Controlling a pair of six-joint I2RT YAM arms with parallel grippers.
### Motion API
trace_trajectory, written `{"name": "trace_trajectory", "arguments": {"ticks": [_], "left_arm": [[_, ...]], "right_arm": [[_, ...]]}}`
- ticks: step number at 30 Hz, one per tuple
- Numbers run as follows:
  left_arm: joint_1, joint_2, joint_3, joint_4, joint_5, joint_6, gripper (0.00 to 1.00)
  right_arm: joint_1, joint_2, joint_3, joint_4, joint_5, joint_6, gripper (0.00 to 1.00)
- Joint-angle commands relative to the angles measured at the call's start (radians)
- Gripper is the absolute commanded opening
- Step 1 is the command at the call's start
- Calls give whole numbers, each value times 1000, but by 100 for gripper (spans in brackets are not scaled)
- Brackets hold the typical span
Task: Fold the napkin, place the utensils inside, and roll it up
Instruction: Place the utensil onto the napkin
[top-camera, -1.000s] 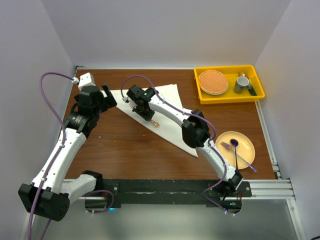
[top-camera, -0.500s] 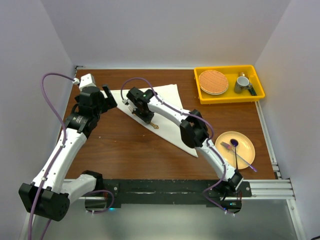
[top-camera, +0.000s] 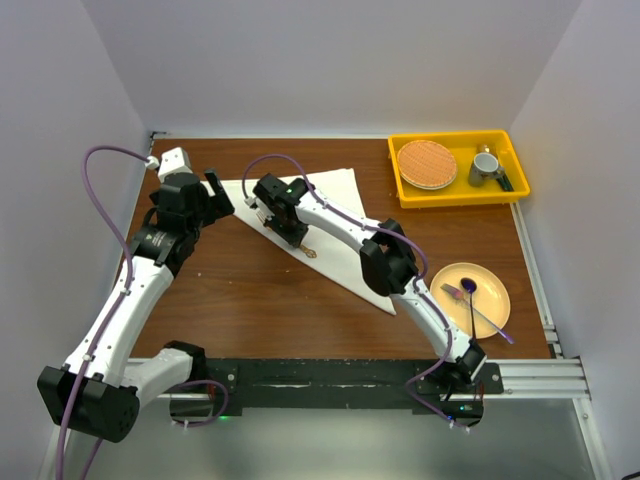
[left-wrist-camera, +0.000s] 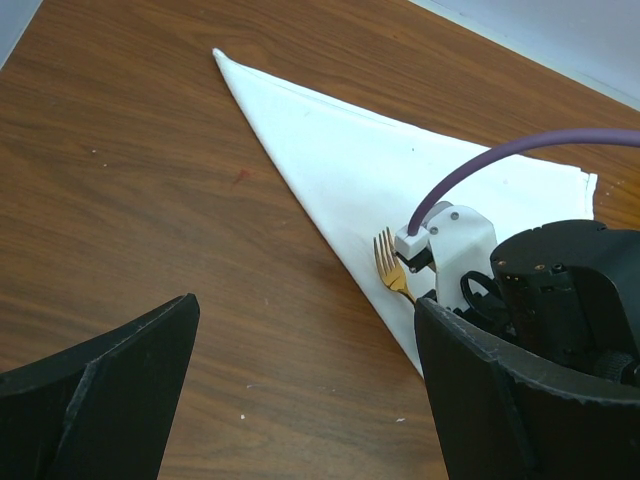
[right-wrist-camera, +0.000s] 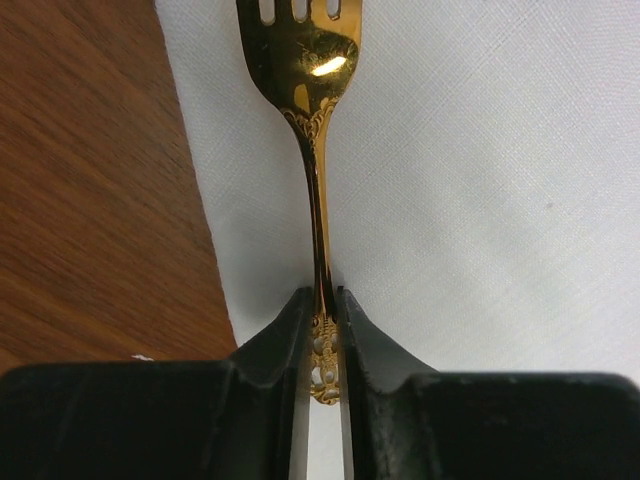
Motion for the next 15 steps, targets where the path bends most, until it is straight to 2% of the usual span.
{"name": "trace_trajectory", "arguments": {"ticks": [1, 7, 10, 13, 15], "left_arm": [[9, -12, -4, 30, 4, 20, 94], [21, -5, 2, 29, 39, 3, 95], [64, 4, 7, 22, 94, -21, 96], [157, 15, 2, 27, 192, -66, 97], [242, 31, -24, 62, 289, -112, 96]], "right_arm": [[2, 18, -9, 37, -5, 26, 18], [0, 9, -24, 49, -28, 40, 29], [0, 2, -26, 60, -43, 52, 30], [-1, -18, -13, 69, -52, 58, 31], [-1, -50, 1, 63, -64, 96, 36]]}}
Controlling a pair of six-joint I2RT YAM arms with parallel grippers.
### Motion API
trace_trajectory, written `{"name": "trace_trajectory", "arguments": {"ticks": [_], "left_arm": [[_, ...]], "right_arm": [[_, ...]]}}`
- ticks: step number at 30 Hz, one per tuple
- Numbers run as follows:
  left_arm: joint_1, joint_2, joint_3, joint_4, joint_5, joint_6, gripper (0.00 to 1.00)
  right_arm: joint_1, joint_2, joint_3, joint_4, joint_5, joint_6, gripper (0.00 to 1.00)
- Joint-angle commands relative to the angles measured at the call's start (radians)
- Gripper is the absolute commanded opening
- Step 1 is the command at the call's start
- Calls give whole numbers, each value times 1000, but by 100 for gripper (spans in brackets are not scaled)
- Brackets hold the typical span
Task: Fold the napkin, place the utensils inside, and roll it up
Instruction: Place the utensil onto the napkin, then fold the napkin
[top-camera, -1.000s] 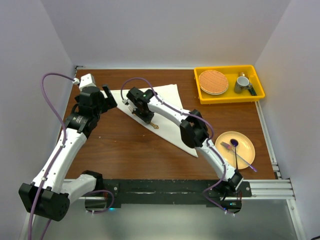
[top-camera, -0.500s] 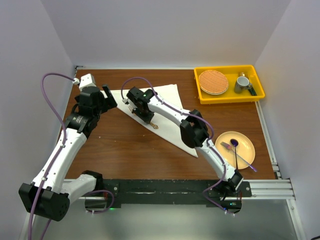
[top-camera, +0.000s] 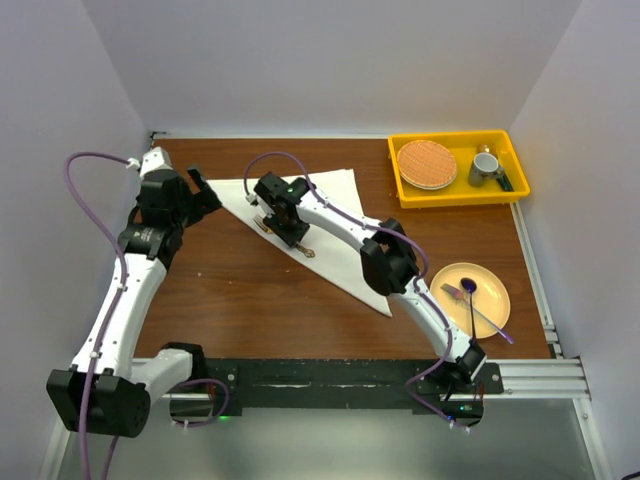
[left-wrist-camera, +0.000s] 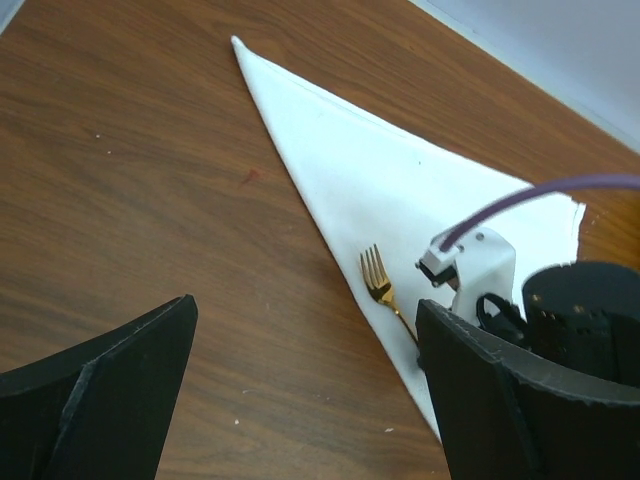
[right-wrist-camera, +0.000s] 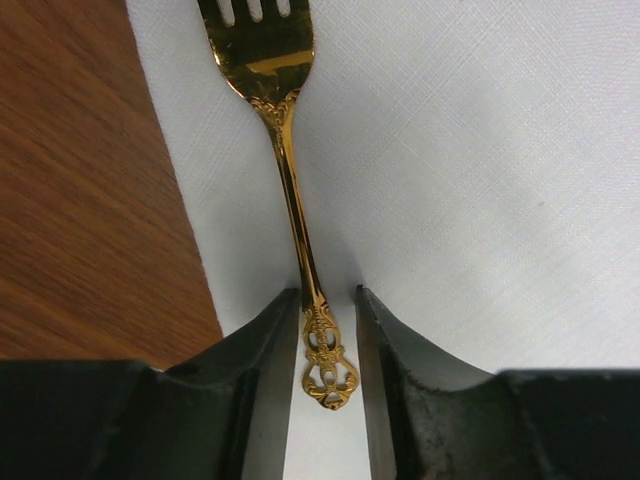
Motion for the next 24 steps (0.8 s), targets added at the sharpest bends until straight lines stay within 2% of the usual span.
{"name": "trace_trajectory", "arguments": {"ticks": [1, 2, 3, 6, 9, 10, 11, 16, 19, 21, 24], "left_arm": [[165, 33, -35, 81, 204, -122, 96], [246, 48, -45, 111, 258, -154, 95], [278, 90, -76, 138, 368, -185, 94], [311, 198, -171, 341, 456, -266, 91], [316, 351, -188, 539, 420, -262, 86], [317, 397, -174, 567, 412, -239, 86], [323, 486, -156, 611, 402, -216, 83], [326, 671, -50, 724, 369, -87, 78], [329, 775, -4, 785, 407, -75, 75], [331, 853, 65, 753, 409, -76, 72], [337, 930, 125, 791, 428, -101, 69]], "right_arm": [[2, -70, 12, 44, -68, 76, 39], [-3, -91, 11, 49, -79, 85, 43], [-6, -148, 5, 56, -92, 96, 44], [-20, -253, -49, 89, -100, 145, 50], [-41, -439, -214, 163, -128, 174, 55], [-52, -543, -328, 214, -138, 180, 56], [-70, -592, -389, 240, -169, 180, 56], [-145, -847, -734, 383, -220, 185, 59], [-170, -946, -845, 414, -206, 168, 59], [-179, -993, -885, 424, -197, 165, 60], [-182, -1030, -952, 454, -201, 170, 60]]}}
